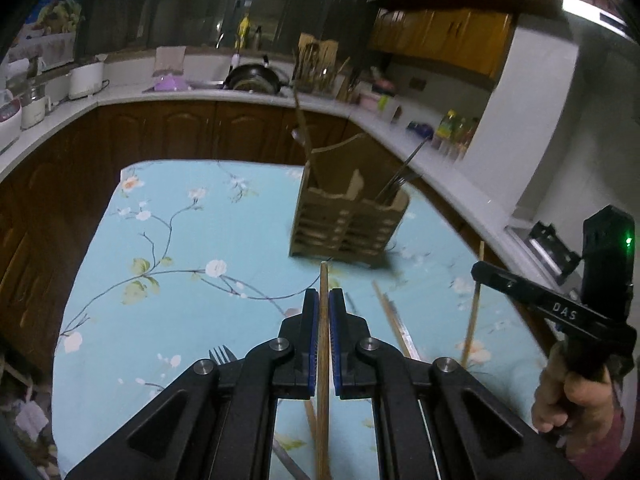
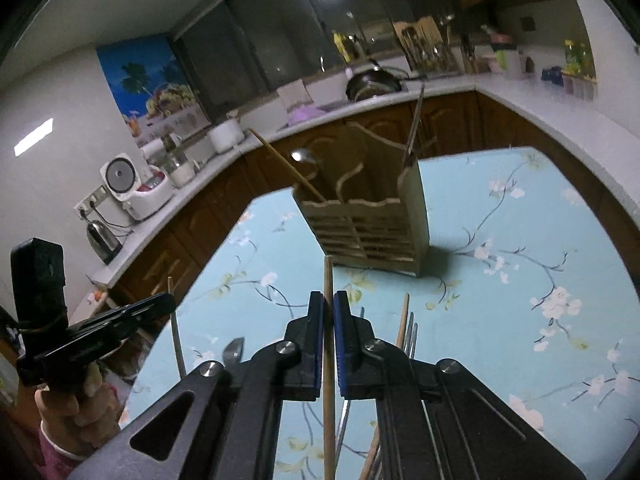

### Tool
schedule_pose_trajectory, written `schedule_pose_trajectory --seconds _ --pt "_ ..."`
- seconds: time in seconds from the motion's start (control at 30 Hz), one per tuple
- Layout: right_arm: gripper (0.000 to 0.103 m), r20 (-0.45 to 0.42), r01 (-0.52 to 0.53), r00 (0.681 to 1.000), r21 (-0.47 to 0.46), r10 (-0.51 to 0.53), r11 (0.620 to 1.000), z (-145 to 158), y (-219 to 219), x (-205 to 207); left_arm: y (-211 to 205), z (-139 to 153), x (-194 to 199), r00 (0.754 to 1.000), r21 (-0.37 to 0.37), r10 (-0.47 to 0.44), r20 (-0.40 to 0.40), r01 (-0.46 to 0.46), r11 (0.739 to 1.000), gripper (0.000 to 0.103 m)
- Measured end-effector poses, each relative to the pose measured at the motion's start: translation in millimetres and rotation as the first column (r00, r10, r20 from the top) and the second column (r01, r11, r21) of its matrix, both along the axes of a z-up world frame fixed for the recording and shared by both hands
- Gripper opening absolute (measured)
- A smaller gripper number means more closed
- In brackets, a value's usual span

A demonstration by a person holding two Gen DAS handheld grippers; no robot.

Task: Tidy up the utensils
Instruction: 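Lift both held chopsticks up over the wooden holder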

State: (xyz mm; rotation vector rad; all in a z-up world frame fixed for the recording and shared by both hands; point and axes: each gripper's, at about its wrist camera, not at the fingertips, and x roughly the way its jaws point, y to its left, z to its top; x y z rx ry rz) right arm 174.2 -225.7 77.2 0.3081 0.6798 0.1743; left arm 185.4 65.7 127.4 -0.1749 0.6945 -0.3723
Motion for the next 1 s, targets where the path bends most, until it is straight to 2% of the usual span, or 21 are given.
schedule_pose_trajectory --seconds 0.23,0.43,1.0 --pt "0.005 0.089 0.003 0.996 -0.018 -0.001 1.0 33 2 -20 17 21 -33 0.997 -0.046 0.003 0.074 0.0 0.999 0.003" --pt "0.005 0.131 0.028 0.991 -0.018 -0.026 0.999 44 -4 -26 21 26 -43 0.994 -0.061 0.014 0.106 -0.007 0.998 0.003" --pt "0.005 0.168 0.066 0.984 -0.015 -0.063 0.998 55 -14 -21 17 32 -23 0.989 -0.068 0.045 0.142 -0.036 0.997 0.003"
